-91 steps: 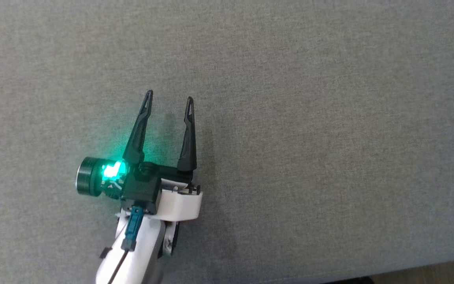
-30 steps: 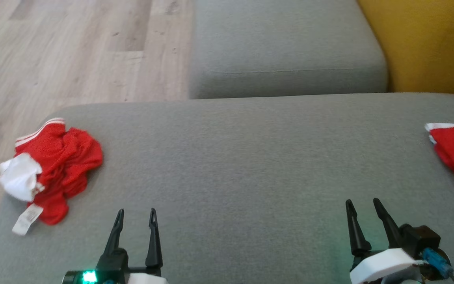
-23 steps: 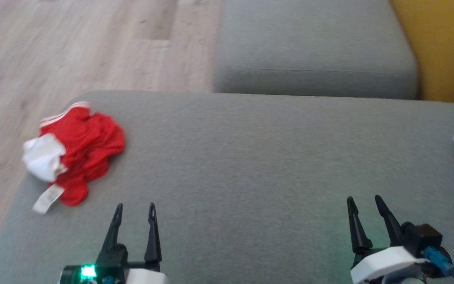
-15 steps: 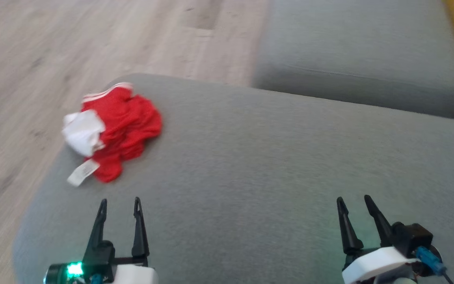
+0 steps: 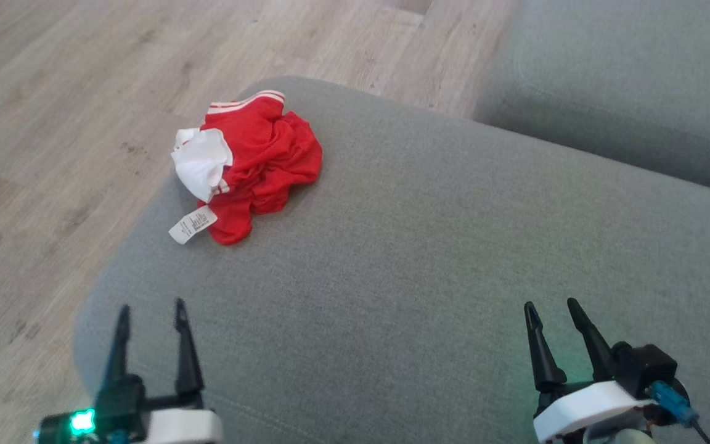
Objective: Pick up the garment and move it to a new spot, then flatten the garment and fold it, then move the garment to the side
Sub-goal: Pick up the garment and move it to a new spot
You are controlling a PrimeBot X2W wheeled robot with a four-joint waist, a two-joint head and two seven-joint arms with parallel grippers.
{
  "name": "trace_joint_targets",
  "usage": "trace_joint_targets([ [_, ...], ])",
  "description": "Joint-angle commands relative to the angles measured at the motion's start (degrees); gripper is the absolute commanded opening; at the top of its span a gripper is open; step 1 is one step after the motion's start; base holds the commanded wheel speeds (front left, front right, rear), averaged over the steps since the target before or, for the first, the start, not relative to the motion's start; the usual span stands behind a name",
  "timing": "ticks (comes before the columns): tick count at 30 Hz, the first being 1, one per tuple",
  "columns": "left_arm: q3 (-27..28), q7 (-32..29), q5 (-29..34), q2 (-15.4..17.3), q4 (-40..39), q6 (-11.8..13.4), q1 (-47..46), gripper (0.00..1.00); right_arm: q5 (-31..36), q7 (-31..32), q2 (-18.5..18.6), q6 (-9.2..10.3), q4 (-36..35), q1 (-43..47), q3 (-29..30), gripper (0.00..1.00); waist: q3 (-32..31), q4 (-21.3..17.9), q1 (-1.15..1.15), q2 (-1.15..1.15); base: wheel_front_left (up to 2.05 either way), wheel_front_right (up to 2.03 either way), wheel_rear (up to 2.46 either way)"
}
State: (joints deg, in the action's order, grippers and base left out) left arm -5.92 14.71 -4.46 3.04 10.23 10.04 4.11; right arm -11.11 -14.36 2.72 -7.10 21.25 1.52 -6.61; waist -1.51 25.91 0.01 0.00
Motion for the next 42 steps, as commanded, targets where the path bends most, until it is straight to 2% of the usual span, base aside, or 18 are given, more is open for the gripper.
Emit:
trace_joint_targets([
  [1,2.4,0.3,0.4,0.2,-2.4,0.0,-2.6,1.0,0.2,-0.6,0.9,-0.39,-2.0,-3.0,-1.2,1.0,0.7,-0.3,-0.01,0.0,0.0,0.0,0.0],
  [6,4.7,0.3,0.9,2.0,-4.9,-1.3,-6.9,1.0,1.1,-0.6,3.2,-0.39,-3.1,-3.5,-1.7,1.0,4.6,-1.7,-0.01,0.0,0.0,0.0,0.0],
  [12,6.5,0.3,1.7,5.6,-4.2,-3.4,-21.8,1.0,2.3,-0.6,9.2,-0.39,-5.9,-7.2,-2.9,1.0,14.9,-3.8,-0.01,0.0,0.0,0.0,0.0],
  [16,6.5,-1.0,1.7,8.2,5.2,-5.3,-34.7,1.0,2.4,-0.6,13.7,-0.39,-8.0,-10.6,-3.4,1.0,21.5,-4.9,-0.01,0.0,0.0,0.0,0.0],
  [22,6.3,-12.1,-0.6,10.9,23.7,-9.3,-53.0,1.0,2.9,-0.6,19.0,-0.39,-10.8,-13.8,-3.5,1.0,28.8,-6.6,-0.01,0.0,0.0,0.0,0.0],
  [23,6.7,-15.6,-1.5,11.6,29.9,-10.1,-56.7,1.0,3.0,-0.6,20.1,-0.39,-11.2,-14.4,-3.8,1.0,30.2,-7.5,-0.01,0.0,0.0,0.0,0.0],
  [27,7.3,-22.0,-3.5,12.8,40.9,-12.1,-60.7,1.0,3.1,-0.6,21.7,-0.39,-12.3,-15.4,-3.6,1.0,32.4,-9.6,-0.01,0.0,0.0,0.0,0.0],
  [30,6.9,-24.5,-3.3,13.9,47.0,-12.3,-61.4,1.0,3.1,-0.6,22.4,-0.39,-12.9,-15.9,-3.2,1.0,33.8,-11.1,-0.01,0.0,0.0,0.0,0.0],
  [35,7.8,-23.5,-5.2,14.0,51.9,-13.4,-61.4,1.0,2.9,-0.6,22.8,-0.39,-13.5,-16.0,-2.5,1.0,34.9,-12.5,-0.01,0.0,0.0,0.0,0.0],
  [37,7.7,-20.3,-5.2,14.4,52.8,-13.5,-61.5,0.0,2.9,-0.6,22.7,-0.39,-13.7,-15.9,-2.1,1.0,35.0,-12.7,-0.01,0.0,0.0,0.0,0.0],
  [42,6.7,-9.8,-3.7,16.5,52.3,-12.4,-63.3,0.0,2.9,-0.6,21.0,-0.39,-12.9,-15.7,-2.3,1.0,31.7,-13.7,-0.01,0.0,0.0,0.0,0.0],
])
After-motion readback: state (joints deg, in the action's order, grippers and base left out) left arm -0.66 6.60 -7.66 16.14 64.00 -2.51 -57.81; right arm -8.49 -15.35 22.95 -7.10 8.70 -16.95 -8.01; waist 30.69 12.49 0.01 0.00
